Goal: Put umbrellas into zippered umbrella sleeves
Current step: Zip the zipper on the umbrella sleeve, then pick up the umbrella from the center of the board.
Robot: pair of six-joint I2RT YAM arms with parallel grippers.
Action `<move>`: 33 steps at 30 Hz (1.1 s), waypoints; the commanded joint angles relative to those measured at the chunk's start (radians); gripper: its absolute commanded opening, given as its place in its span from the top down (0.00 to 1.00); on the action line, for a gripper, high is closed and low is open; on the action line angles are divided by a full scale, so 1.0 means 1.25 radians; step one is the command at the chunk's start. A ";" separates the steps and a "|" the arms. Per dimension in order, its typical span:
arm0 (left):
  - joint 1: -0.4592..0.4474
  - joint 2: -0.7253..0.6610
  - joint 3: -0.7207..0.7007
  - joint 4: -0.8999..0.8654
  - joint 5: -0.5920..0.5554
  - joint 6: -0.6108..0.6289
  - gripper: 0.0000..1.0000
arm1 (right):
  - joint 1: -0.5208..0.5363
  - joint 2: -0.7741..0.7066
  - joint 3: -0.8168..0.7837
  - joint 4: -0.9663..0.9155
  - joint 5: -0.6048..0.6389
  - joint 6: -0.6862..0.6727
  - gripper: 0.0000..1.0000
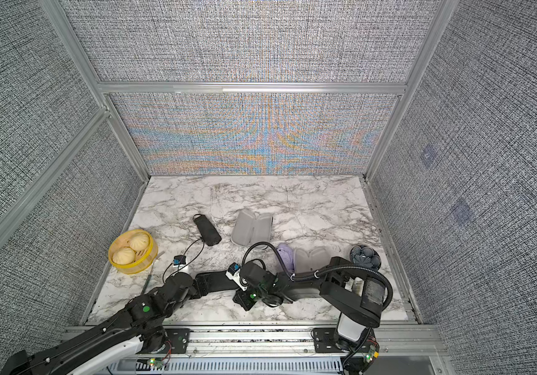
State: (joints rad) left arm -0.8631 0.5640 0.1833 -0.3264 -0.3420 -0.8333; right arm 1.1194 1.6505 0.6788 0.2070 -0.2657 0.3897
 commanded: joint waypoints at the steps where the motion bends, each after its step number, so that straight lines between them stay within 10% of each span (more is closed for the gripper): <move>1: 0.000 -0.036 0.027 -0.093 -0.045 0.022 0.01 | 0.002 -0.025 -0.013 -0.020 0.032 -0.009 0.68; 9: 0.000 -0.029 0.125 -0.127 -0.063 0.073 0.01 | -0.004 -0.169 -0.090 -0.048 0.109 -0.010 0.27; 11: -0.003 0.012 0.165 -0.129 -0.074 0.078 0.00 | -0.012 -0.220 -0.103 -0.068 0.150 -0.022 0.02; 33: -0.197 0.689 0.510 0.290 0.077 0.161 0.00 | -0.474 -0.631 -0.153 -0.227 0.229 -0.040 0.01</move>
State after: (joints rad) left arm -1.0958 1.3533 0.7780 -0.0654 -0.2836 -0.6388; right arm 0.5873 0.8825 0.4862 -0.0269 0.0429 0.3164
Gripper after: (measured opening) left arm 0.999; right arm 0.989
